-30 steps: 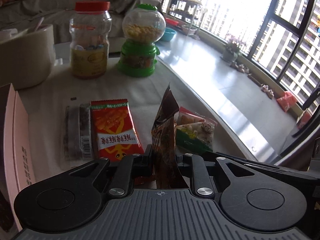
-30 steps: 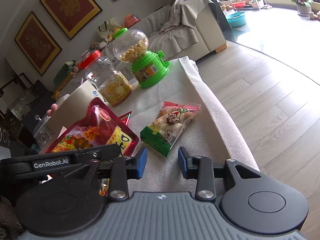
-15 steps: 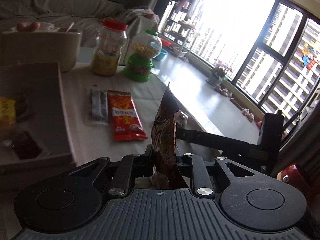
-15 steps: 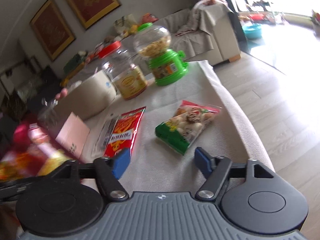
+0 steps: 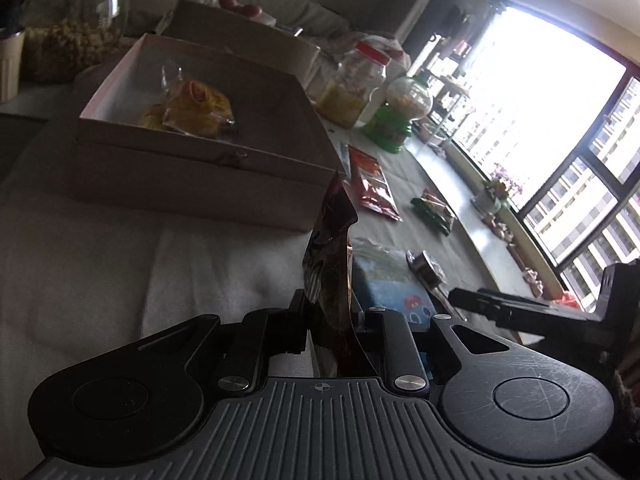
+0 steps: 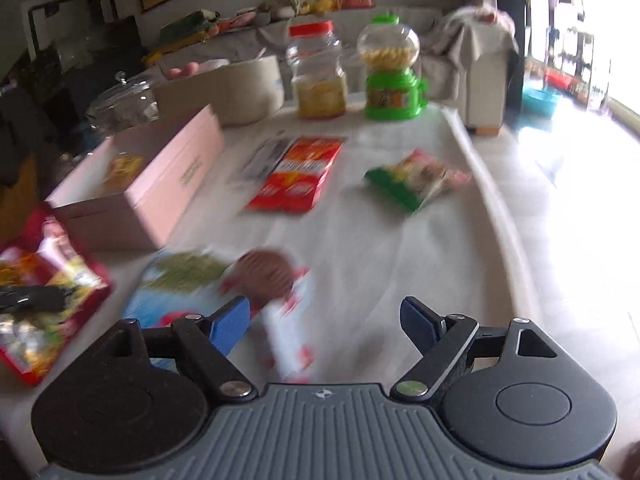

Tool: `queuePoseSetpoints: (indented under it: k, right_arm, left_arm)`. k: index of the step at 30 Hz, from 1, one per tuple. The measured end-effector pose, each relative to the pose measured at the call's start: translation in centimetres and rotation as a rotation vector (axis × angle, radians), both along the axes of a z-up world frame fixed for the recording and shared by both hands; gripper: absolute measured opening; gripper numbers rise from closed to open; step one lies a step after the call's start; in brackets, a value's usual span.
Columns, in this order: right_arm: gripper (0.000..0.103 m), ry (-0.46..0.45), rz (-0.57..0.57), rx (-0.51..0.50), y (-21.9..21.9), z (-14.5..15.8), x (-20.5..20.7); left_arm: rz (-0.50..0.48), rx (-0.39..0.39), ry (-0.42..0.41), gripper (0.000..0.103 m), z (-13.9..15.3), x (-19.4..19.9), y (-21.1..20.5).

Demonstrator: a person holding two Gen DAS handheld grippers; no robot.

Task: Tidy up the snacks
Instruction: 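Grasp the brown swirl lollipop with the right tool while the left tool holds the red bag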

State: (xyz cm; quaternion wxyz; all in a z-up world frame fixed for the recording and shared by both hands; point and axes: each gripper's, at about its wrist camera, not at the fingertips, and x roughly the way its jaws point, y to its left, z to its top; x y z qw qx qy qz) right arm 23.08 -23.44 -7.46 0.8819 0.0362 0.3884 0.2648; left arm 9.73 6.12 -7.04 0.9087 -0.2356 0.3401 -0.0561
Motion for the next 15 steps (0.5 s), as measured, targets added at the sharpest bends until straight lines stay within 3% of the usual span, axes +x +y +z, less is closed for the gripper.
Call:
queuePoseSetpoints:
  k: [3,6,11,15]
  right_arm:
    - [0.084,0.066,0.020,0.045,0.2,-0.3,-1.3]
    - [0.084,0.034,0.033,-0.026,1.4,0.0,-2.4]
    - [0.085,-0.009,0.044,-0.060,2.4,1.2,-2.5]
    - [0.093,-0.090,0.043,-0.125,3.9,2.2,-0.9]
  left_arm:
    - [-0.005,-0.031,-0.014,0.021,-0.1,-0.4,0.2]
    - [-0.012,-0.033,-0.012,0.021,-0.4,-0.7,0.1]
    - [-0.005,-0.042,0.031,0.021,-1.3,-0.6,0.2]
    - [-0.001,-0.050,0.026,0.021,-1.2,-1.0,0.4]
